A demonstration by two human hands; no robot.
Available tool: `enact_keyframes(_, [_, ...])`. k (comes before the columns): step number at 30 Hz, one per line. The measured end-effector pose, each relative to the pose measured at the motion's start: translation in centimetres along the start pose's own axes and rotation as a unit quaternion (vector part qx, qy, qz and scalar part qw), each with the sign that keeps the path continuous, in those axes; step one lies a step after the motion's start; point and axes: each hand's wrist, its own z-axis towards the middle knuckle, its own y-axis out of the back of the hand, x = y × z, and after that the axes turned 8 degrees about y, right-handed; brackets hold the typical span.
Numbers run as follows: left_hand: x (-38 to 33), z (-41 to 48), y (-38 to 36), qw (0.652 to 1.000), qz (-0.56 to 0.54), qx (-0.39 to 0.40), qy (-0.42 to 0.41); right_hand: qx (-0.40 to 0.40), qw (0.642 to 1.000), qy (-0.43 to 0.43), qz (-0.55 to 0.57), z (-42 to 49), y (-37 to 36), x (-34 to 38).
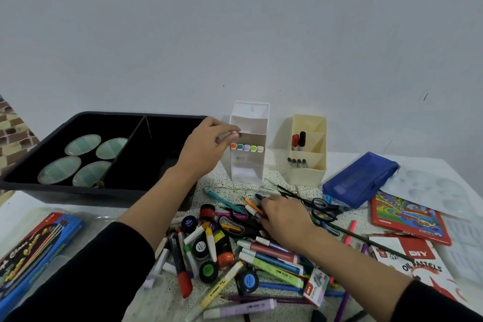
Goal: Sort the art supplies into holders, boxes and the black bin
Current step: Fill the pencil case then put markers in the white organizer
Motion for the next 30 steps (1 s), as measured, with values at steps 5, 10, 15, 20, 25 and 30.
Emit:
enact_keyframes(5, [0.4,-0.1,-0.1,0.999,-0.032,-0.001,-0.029,0.000,0.999,0.009,-0.041,-0.4,0.4,0.4])
enact_keyframes(10, [0.3,-0.6,-0.5,0.997,-0.045,-0.007,-0.060,-0.042,0.998,0.000,0.041,-0.5,0.6,-0.6])
enact_keyframes(15, [0.3,-0.9,-0.7,0.996,-0.056,0.006,-0.076,-0.119,0.965,-0.014,0.231,0.2,1.3,-1.6])
enact_keyframes(20, [0.7,-1.1,-0.6,0.995,-0.055,0.037,-0.071,-0.241,0.923,-0.020,0.299,1.1,3.5,-1.8])
enact_keyframes(25, [0.0,-1.5,-0.2,0.990,-0.121,0.057,-0.045,-0.266,0.903,-0.046,0.333,2.7,5.6,-1.4])
enact_keyframes(30, [-0.1,-1.0,-0.2,0.991,-0.112,0.042,-0.052,-0.328,0.871,-0.036,0.364,4.4,7.0,-0.5])
